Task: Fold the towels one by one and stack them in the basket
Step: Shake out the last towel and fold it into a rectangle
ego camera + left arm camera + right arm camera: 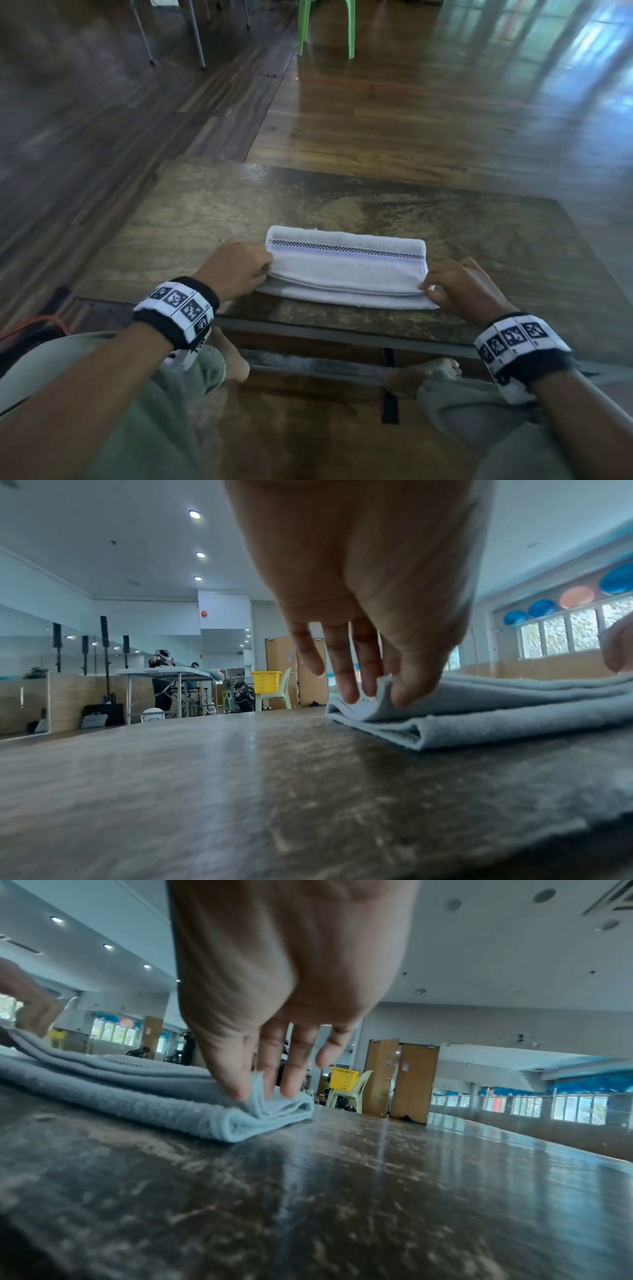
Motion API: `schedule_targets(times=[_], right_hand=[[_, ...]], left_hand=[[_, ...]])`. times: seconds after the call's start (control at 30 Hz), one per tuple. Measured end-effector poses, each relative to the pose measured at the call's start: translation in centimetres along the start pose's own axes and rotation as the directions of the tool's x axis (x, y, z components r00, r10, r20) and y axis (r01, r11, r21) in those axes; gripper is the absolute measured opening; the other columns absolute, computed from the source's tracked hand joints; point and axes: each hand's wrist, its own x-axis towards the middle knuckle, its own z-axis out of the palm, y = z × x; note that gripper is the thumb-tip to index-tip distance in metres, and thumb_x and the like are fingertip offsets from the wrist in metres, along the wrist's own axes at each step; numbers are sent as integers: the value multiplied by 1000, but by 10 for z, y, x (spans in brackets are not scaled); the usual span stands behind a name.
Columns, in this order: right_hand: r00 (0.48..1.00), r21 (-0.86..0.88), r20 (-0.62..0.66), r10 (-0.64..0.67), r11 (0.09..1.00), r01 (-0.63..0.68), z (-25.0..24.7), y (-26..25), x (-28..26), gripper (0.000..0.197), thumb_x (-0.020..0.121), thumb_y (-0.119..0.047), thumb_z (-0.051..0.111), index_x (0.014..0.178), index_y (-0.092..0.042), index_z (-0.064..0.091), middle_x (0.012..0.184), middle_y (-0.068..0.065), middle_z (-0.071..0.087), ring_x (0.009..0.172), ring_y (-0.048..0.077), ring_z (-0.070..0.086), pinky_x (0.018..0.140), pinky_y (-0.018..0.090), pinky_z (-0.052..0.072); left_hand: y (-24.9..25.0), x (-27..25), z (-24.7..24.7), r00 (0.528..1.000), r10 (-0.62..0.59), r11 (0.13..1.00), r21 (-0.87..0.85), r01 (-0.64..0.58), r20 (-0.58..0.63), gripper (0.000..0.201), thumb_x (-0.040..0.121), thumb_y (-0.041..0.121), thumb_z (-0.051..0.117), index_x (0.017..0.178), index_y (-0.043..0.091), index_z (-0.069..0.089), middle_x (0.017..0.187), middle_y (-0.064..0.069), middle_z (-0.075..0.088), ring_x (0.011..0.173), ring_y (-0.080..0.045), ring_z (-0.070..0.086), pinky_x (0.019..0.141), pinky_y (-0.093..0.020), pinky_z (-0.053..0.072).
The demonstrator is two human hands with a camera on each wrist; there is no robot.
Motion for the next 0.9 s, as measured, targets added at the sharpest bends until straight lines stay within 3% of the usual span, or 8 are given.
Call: schedule_targets(times=[0.13, 0.2, 0.27, 0.33, 0.4, 0.6, 0.73, 0.9], right_hand=[[969, 48, -246, 13, 999, -1, -7, 7, -11, 21, 63, -8, 80, 78, -19, 71, 85, -5, 70, 79, 21, 67, 70, 30, 38], [958, 64, -285, -20, 997, 40, -8, 7, -18, 21, 62, -5, 80, 77, -17, 70, 81, -3, 68, 75, 22, 66, 67, 29, 42], [966, 72, -246, -73, 993, 93, -2, 5, -22, 21, 62, -6, 81, 76, -18, 71, 78, -5, 66, 72, 20, 64, 64, 31, 47], [982, 82, -159, -98, 990, 112, 6, 4, -24, 24, 61, -8, 83, 76, -22, 70, 76, -7, 65, 71, 18, 64, 62, 33, 50], [992, 102, -90, -90, 990, 99, 9, 3, -25, 26, 59, -10, 85, 76, -24, 70, 76, -9, 65, 71, 17, 65, 63, 34, 50], [998, 132, 65, -25, 991, 16, 5, 3, -24, 23, 69, -23, 78, 91, -26, 71, 89, -10, 65, 86, 13, 62, 77, 33, 46], [982, 117, 190, -1, 993, -21, 6, 5, -23, 32, 72, -31, 73, 103, -29, 67, 102, -14, 60, 99, 7, 55, 82, 25, 35], [981, 81, 192, 6, 996, -21, 2, -1, -18, 25, 76, -26, 71, 101, -27, 67, 102, -14, 62, 100, 8, 56, 81, 23, 34]], left_hand=[[1, -12, -3, 982, 47, 999, -9, -50, -185, 4, 73, 20, 54, 70, 18, 55, 71, 5, 54, 60, -18, 53, 62, -27, 37], [2, -19, -1, 976, 69, 997, -14, -74, -208, 13, 76, 25, 48, 72, 19, 59, 72, 6, 56, 63, -16, 54, 65, -29, 43], [1, -25, 5, 976, 107, 994, 10, -107, -189, 15, 78, 28, 51, 74, 20, 63, 74, 6, 59, 64, -16, 58, 66, -30, 46], [-4, -28, 12, 982, 120, 993, 6, -120, -143, 5, 77, 25, 69, 75, 22, 65, 74, 7, 62, 63, -16, 60, 66, -30, 46], [-6, -29, 16, 990, 97, 995, -16, -100, -102, 12, 72, 23, 79, 76, 24, 68, 74, 10, 63, 64, -14, 62, 67, -27, 44], [-4, -29, 15, 992, 106, 991, -70, -111, -65, 8, 74, 24, 75, 81, 24, 71, 80, 11, 67, 71, -12, 63, 72, -26, 40], [-5, -31, 16, 996, 94, 991, -100, -93, 6, 27, 69, 35, 71, 94, 23, 70, 93, 12, 68, 76, -12, 64, 72, -25, 40], [-3, -26, 16, 996, 85, 992, -90, -85, 3, 22, 69, 20, 72, 91, 23, 69, 91, 11, 68, 75, -14, 65, 75, -28, 42]])
